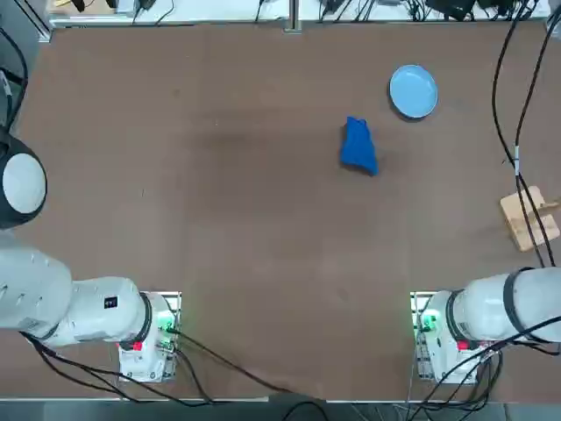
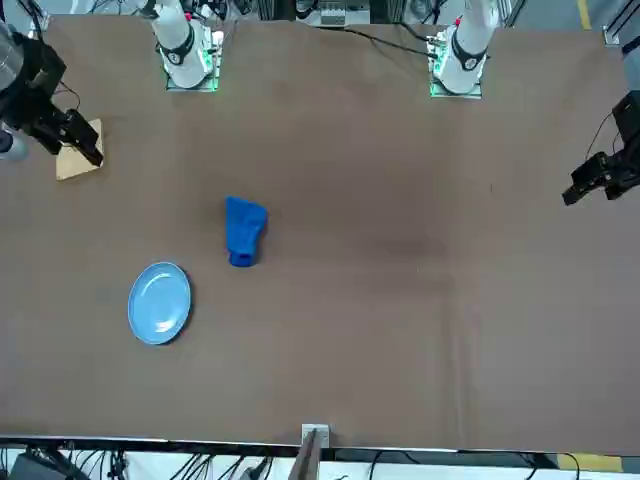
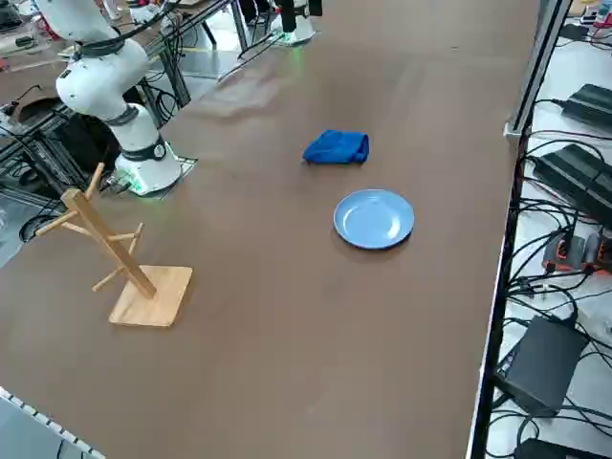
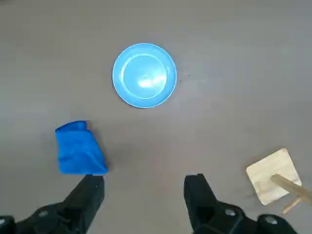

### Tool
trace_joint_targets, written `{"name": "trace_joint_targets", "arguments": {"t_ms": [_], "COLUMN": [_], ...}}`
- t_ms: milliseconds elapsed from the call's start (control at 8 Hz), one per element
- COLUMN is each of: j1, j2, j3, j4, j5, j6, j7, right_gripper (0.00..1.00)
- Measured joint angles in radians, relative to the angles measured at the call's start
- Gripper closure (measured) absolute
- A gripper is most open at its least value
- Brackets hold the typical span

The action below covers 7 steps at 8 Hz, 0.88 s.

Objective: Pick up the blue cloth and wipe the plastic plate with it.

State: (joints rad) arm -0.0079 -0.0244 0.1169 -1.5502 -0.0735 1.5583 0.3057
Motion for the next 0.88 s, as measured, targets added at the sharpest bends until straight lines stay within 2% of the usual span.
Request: {"name": "trace_joint_targets", "arguments": {"t_ms": [500,875], "j1": [0.013,0.041], "j2": [0.007,0.040], "j3": [0.001,0.002], "j4": [0.000,0.000], "j5": [0.002,0.010], "j6": [0.001,0.006], "j7": [0.025,0.050], "right_gripper": [0.00,0.00]}}
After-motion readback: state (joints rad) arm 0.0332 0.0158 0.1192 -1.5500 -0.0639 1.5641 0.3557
